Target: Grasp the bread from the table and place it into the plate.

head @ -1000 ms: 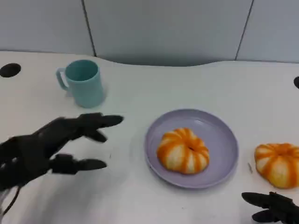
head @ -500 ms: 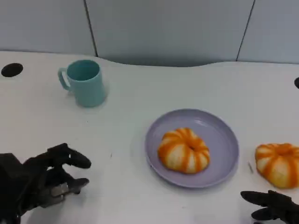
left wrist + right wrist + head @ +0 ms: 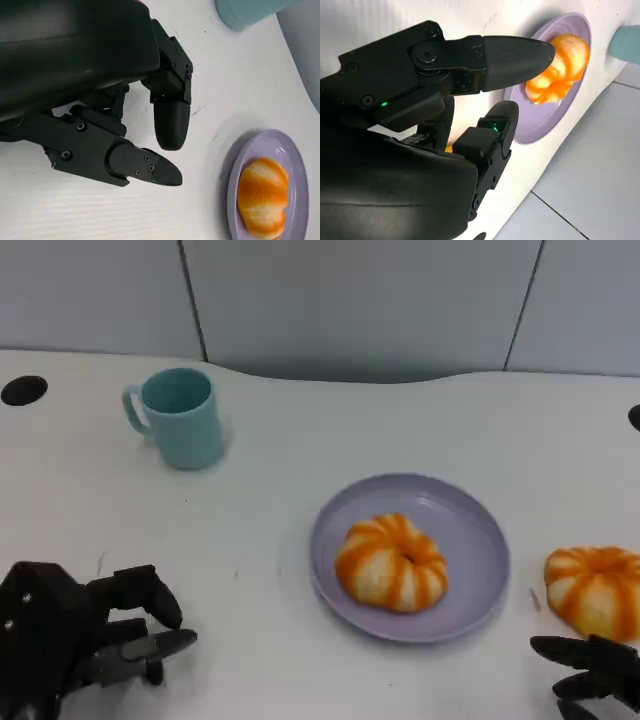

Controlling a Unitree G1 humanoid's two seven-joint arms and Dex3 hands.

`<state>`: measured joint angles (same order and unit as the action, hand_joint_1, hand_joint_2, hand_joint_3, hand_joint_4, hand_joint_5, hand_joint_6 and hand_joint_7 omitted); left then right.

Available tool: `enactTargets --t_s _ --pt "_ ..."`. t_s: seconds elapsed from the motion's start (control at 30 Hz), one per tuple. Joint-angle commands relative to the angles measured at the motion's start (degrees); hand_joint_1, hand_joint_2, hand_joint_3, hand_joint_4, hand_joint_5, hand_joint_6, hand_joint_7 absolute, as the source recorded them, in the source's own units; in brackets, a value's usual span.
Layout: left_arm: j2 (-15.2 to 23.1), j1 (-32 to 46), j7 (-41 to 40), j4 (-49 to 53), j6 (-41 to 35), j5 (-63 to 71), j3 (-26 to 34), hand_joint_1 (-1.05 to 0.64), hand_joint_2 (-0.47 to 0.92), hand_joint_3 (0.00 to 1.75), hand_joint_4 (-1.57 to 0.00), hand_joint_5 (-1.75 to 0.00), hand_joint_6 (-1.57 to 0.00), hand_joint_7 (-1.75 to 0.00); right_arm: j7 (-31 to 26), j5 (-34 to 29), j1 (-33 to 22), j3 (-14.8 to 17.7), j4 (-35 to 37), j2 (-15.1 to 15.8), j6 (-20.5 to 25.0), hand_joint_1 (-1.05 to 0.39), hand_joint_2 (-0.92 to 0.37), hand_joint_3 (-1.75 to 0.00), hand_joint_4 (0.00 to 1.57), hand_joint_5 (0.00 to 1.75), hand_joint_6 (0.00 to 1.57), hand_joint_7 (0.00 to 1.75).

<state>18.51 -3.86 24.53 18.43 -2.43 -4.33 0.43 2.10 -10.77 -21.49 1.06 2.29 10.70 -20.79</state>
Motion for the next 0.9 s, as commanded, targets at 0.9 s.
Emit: enactTargets --t_s 0.9 --pt "0.41 -0.17 -0.1 1.54 2.67 2.05 0.26 -0.33 0.92 0.04 -0.79 -1.75 -0.62 -1.75 -1.12 -0.12 1.98 1.03 3.7 0.91 -4.42 -0.41 -0.92 -0.46 0.48 1.15 0.72 0.19"
